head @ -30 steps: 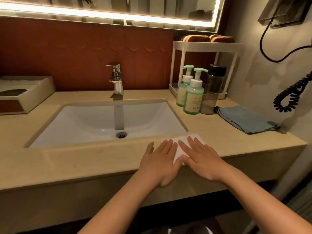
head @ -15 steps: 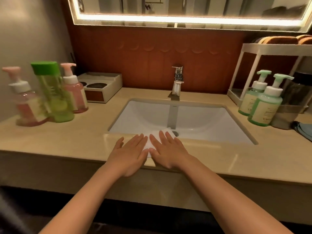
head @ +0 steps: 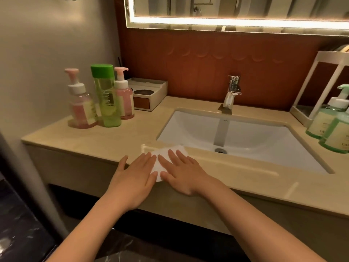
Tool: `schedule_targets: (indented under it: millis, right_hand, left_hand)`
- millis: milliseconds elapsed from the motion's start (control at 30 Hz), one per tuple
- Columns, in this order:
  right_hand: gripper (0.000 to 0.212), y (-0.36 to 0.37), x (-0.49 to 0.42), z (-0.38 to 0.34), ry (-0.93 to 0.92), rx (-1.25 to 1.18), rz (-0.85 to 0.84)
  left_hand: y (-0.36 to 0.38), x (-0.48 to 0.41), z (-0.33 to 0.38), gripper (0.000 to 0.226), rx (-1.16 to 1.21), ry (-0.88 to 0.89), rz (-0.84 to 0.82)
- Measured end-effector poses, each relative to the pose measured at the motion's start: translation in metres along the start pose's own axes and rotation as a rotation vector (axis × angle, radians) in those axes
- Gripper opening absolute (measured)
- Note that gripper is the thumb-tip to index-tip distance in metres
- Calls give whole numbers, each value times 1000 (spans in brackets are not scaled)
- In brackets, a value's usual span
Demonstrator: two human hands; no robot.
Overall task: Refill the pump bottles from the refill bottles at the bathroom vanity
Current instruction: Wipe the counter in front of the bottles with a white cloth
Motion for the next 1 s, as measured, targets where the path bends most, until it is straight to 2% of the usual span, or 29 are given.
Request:
schedule_targets:
  millis: [200,500,1000]
  right_hand:
    - [53,-2,1,-14,-66,19,-72]
    - [54,-13,-79,-50,-89,25,-76]
    - [55,-45,-214,8,36,19,-103]
  left_hand:
    - [1,12,-7,55,-83,-46,50]
    - [-6,-22,-73,53,-49,-148,48]
    - [-15,-171,-103,56,60,-136,-111]
Point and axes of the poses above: each hand's wrist, its own x-axis away from the middle knuckle, its own y-axis out of the palm, z = x × y, the point moved 3 cm from there along -x, towards the middle knuckle, and after that the axes turned 3 degrees about x, right-handed, at the moved point
